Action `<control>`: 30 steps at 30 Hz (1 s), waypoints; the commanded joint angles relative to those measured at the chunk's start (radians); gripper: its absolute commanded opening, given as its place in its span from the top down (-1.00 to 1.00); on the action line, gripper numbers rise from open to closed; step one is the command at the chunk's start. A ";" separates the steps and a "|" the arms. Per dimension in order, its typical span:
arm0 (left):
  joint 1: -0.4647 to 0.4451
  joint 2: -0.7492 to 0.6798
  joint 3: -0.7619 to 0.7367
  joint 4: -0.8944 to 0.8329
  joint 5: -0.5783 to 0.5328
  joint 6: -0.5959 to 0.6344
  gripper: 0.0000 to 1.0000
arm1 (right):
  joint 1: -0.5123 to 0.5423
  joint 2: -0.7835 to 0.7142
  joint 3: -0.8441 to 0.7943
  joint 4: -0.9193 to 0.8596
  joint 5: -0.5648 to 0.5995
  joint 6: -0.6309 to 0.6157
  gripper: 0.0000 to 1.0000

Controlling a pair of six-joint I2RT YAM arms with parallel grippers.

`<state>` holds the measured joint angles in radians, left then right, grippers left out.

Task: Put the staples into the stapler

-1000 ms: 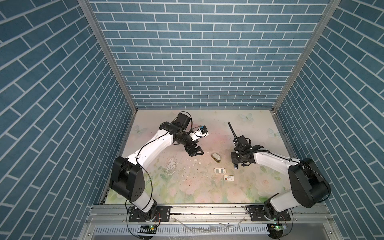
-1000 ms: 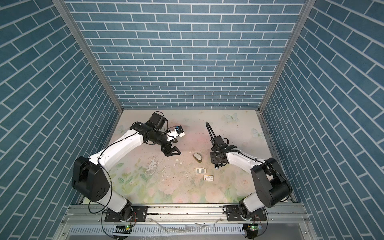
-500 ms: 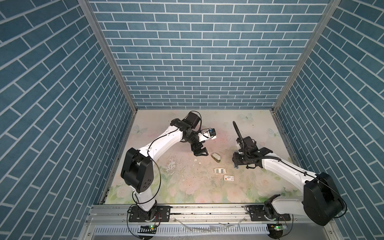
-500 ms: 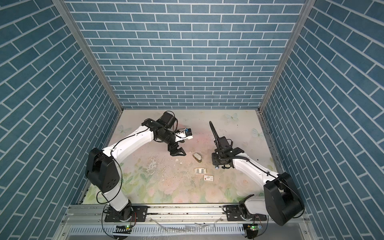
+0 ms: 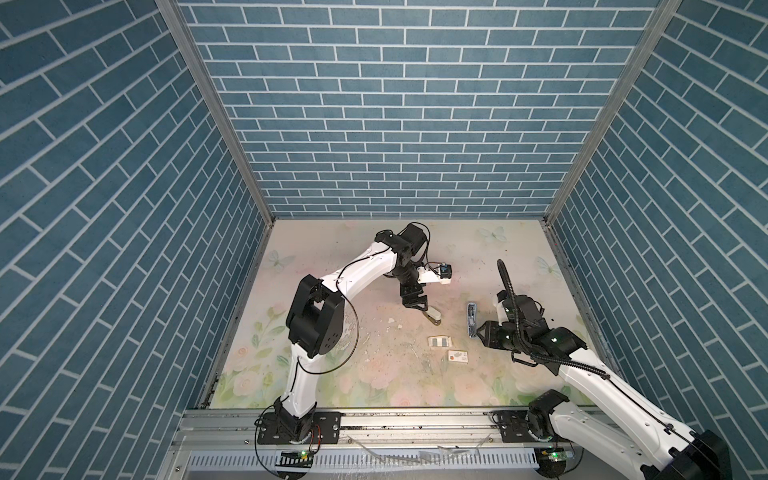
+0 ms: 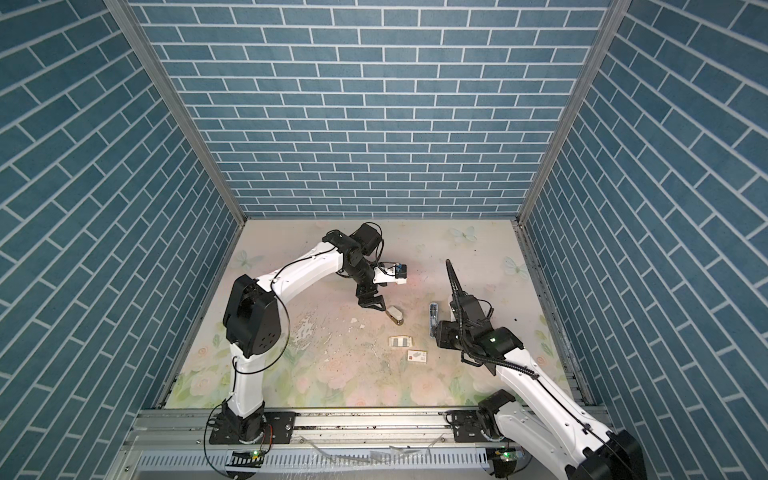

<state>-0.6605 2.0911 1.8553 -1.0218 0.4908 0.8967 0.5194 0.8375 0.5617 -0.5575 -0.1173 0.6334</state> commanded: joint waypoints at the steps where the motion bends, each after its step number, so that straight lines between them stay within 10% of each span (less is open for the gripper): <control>1: -0.023 0.057 0.067 -0.105 -0.029 0.080 -0.80 | -0.014 -0.054 -0.038 -0.011 -0.027 0.074 0.25; 15: -0.124 0.226 0.214 -0.136 -0.097 0.217 -0.76 | -0.039 -0.146 -0.124 0.039 -0.018 0.138 0.30; 30: -0.151 0.198 0.092 -0.007 -0.148 0.222 -0.01 | -0.056 -0.145 -0.138 0.054 -0.005 0.134 0.36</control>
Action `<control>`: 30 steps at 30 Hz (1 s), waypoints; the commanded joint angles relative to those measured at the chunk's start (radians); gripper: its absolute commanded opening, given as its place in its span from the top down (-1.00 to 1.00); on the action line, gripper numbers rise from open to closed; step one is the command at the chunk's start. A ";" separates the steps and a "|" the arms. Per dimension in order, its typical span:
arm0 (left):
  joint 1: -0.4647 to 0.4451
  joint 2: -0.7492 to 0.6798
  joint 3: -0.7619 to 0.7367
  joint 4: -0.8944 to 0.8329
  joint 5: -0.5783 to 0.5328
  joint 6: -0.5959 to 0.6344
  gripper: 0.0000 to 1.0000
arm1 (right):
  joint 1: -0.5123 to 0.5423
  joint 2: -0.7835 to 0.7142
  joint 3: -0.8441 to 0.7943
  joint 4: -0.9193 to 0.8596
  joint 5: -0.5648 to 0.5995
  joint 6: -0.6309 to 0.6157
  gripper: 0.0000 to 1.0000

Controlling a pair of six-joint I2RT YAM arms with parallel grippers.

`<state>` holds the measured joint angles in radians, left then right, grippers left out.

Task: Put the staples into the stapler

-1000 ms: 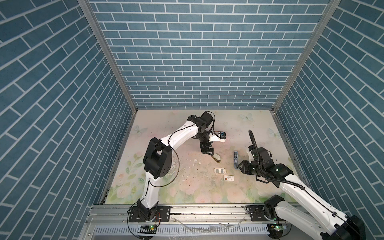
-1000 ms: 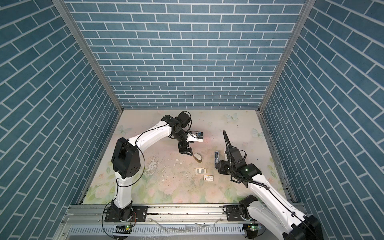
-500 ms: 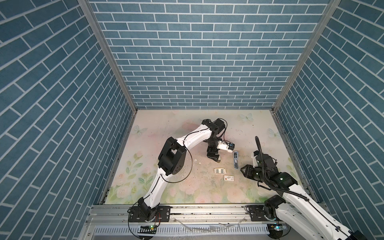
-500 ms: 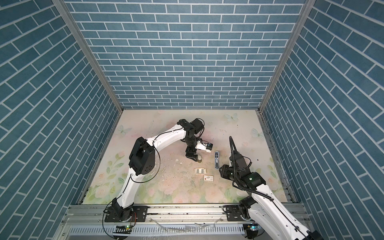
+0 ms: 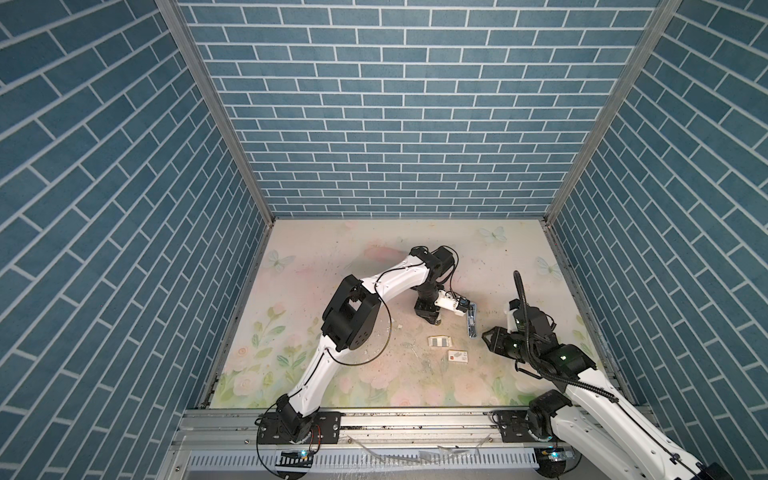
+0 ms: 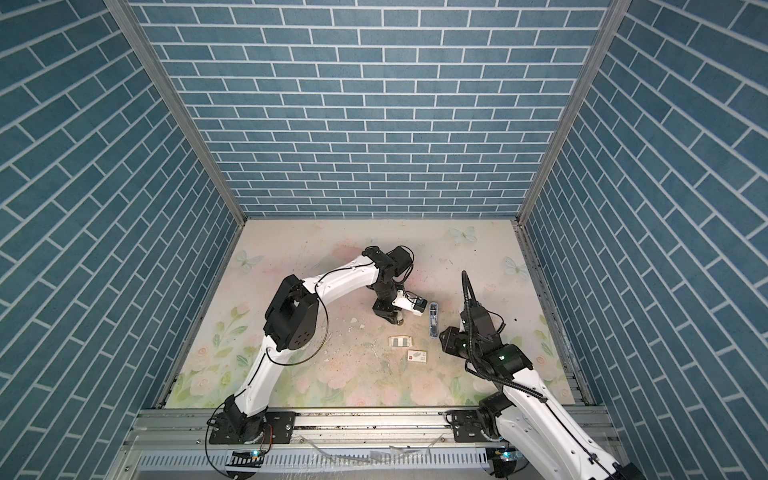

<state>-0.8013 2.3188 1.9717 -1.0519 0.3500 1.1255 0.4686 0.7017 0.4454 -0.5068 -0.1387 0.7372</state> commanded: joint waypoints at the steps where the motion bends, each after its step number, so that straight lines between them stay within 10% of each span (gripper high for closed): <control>1: -0.012 -0.034 -0.031 0.030 -0.008 -0.011 0.04 | -0.007 -0.013 -0.022 0.002 0.017 0.031 0.36; 30: -0.017 -0.088 -0.099 0.081 -0.007 -0.067 0.19 | -0.014 0.008 -0.042 0.051 0.004 0.034 0.40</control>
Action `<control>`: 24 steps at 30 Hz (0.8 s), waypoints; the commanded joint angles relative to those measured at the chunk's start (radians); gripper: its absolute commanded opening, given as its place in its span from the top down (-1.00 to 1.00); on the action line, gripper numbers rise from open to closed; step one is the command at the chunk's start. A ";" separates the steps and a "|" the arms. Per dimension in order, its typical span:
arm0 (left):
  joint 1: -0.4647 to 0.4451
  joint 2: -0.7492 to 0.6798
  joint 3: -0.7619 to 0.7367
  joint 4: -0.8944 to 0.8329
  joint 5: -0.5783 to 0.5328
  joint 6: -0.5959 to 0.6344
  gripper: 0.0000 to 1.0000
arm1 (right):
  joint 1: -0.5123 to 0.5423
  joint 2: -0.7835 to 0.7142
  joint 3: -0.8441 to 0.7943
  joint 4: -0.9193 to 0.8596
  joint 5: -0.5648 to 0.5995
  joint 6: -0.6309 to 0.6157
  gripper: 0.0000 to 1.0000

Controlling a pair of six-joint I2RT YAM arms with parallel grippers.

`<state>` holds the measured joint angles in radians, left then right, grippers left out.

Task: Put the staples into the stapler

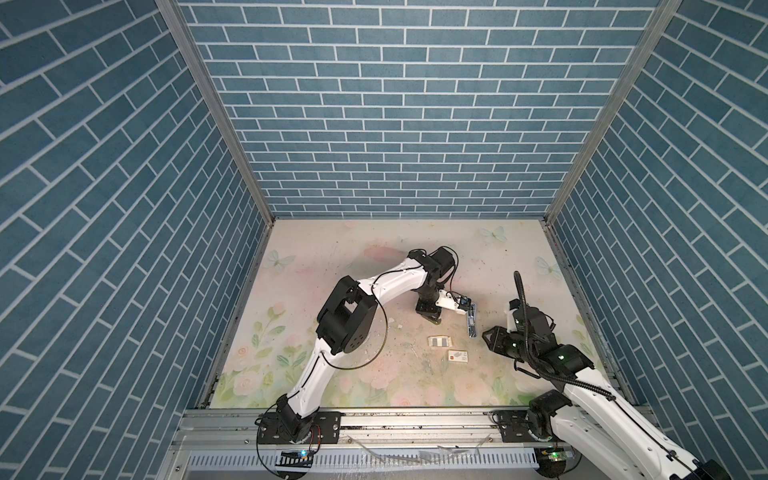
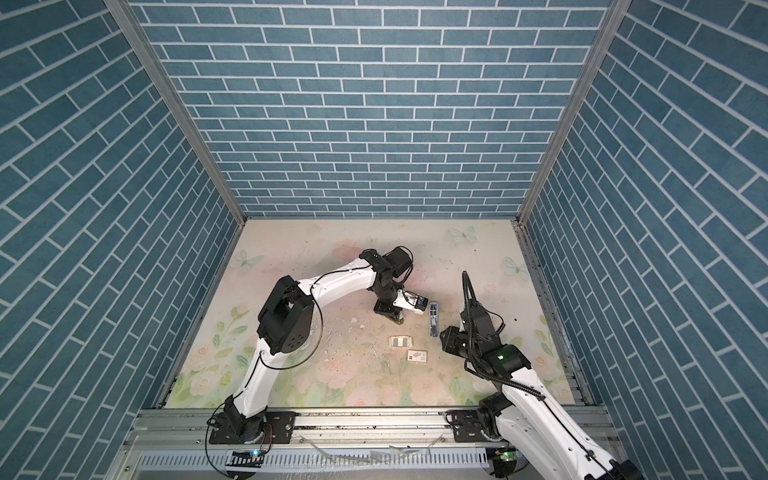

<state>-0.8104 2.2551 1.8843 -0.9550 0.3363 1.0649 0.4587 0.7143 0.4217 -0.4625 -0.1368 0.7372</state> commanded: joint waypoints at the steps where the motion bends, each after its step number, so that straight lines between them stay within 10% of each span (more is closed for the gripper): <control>1: -0.009 -0.023 -0.011 -0.014 0.007 -0.009 0.20 | -0.005 -0.006 -0.018 0.007 0.003 0.034 0.39; 24: -0.019 -0.057 -0.056 0.061 -0.008 -0.059 0.59 | -0.007 -0.026 -0.024 -0.002 0.006 0.032 0.41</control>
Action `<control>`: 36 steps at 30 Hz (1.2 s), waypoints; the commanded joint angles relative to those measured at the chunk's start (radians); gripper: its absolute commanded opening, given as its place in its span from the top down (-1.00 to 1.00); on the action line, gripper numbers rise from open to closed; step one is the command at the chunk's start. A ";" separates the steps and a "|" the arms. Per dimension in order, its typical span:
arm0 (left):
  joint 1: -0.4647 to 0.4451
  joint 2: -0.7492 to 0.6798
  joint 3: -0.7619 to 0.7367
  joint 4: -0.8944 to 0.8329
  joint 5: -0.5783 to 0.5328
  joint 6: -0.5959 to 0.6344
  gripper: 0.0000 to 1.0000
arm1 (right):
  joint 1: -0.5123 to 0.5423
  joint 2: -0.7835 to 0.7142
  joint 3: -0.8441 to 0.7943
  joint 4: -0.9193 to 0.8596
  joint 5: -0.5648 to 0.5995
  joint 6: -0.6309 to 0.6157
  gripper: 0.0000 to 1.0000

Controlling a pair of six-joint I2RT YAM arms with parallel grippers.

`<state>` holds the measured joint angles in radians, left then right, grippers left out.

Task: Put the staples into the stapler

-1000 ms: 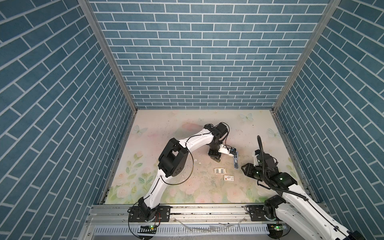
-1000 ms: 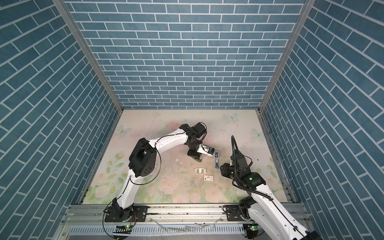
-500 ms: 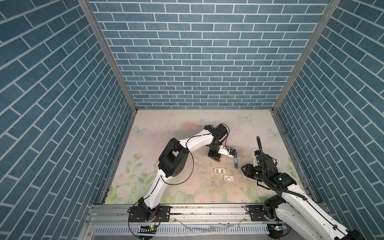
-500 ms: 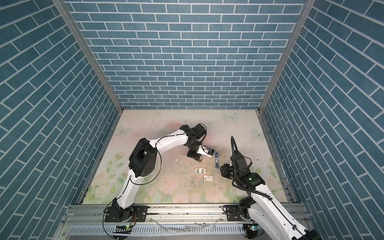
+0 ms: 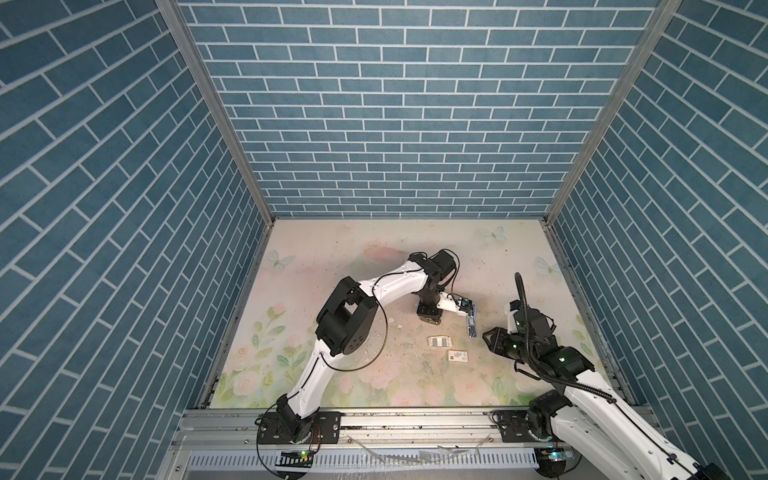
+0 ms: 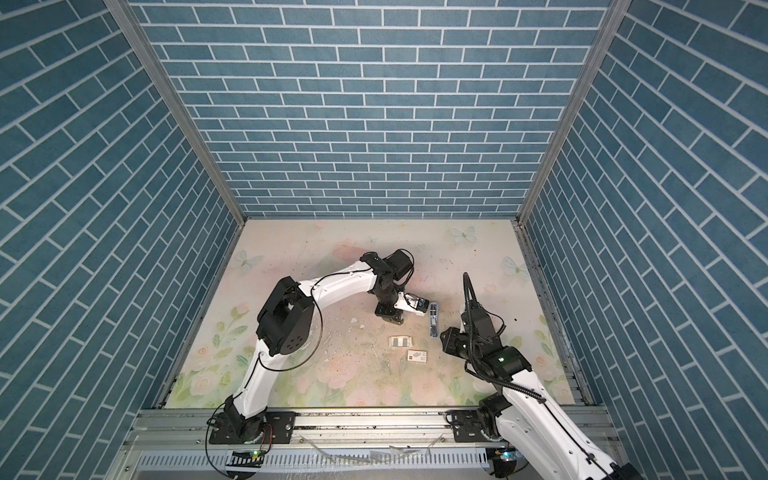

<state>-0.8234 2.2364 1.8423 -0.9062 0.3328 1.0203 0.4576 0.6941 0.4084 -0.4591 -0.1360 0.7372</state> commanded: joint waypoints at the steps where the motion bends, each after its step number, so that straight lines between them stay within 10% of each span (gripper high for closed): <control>1: -0.006 -0.040 -0.015 0.016 -0.008 -0.015 0.60 | -0.005 -0.005 -0.011 -0.003 0.006 0.032 0.41; 13: 0.004 -0.126 -0.061 0.017 -0.015 -0.063 0.82 | -0.006 0.050 0.050 0.012 -0.036 0.005 0.41; 36: 0.087 -0.593 -0.349 0.010 0.037 -0.278 0.84 | 0.071 0.566 0.446 0.181 -0.569 -0.062 0.44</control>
<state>-0.7429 1.6886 1.5249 -0.9188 0.3576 0.7868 0.4961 1.2144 0.8177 -0.2993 -0.6201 0.7101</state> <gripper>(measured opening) 0.252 0.281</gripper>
